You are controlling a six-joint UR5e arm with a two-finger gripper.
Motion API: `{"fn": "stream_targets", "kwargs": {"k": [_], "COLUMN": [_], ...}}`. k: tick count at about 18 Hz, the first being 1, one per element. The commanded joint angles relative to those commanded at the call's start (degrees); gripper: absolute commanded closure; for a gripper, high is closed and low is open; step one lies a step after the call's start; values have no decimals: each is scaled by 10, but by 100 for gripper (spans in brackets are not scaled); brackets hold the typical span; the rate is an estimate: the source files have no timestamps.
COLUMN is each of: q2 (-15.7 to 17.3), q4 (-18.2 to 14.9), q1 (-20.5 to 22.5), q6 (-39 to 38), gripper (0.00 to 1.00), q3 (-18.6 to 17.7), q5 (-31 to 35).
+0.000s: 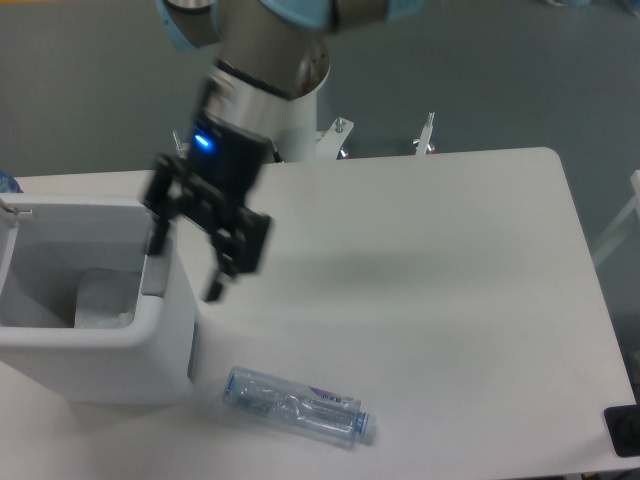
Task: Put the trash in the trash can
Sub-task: 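Move the open gripper down to the clear plastic water bottle, then close the gripper on the bottle's end and grip it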
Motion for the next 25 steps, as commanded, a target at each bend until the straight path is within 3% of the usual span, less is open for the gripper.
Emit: {"fn": "stream_targets", "kwargs": {"k": [3,6,11,15,25], "q2": [-53,-84,-133,-142,-172], "q4": [2,-1,2,2,1], "q1": [7,12,-6,-30,-61], "q6": [40,101,107,102,105], "gripper": [0,0,0,0,0], "q3": [9,3,8,2,3], "q5": [4,17,88,120,121]}}
